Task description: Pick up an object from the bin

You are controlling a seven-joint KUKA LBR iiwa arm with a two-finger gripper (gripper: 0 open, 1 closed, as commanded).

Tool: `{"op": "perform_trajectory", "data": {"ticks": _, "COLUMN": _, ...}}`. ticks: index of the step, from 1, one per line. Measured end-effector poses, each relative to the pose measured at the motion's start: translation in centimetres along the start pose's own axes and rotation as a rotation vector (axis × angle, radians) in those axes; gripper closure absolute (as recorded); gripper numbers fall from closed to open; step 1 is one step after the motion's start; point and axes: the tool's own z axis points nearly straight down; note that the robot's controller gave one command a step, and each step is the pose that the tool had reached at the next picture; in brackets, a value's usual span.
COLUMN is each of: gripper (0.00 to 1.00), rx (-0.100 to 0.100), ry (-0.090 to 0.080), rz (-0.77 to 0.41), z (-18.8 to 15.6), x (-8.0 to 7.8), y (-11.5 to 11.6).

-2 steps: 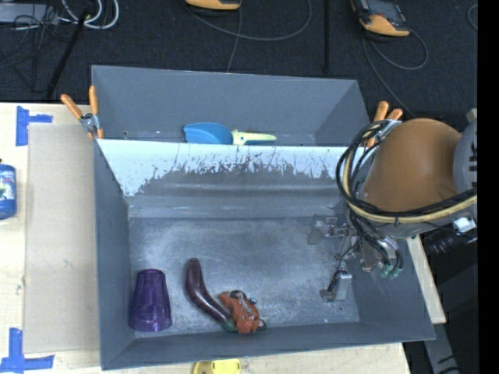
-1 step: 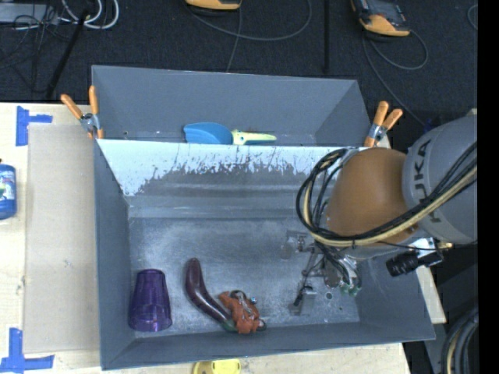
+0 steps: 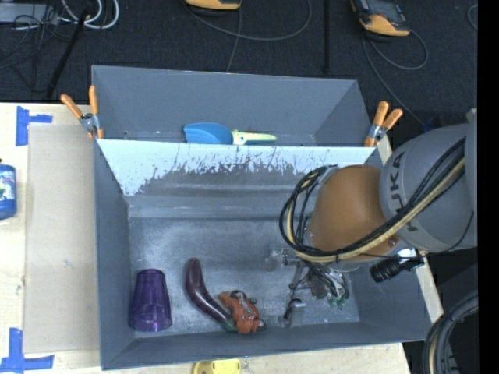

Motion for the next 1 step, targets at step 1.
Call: {"op": "perform_trajectory", "data": {"ticks": 1, "gripper": 0.00, "rx": 0.000, "ry": -0.001, "rz": -0.154, "z": 1.47, "x": -0.25, "y": 0.57}}
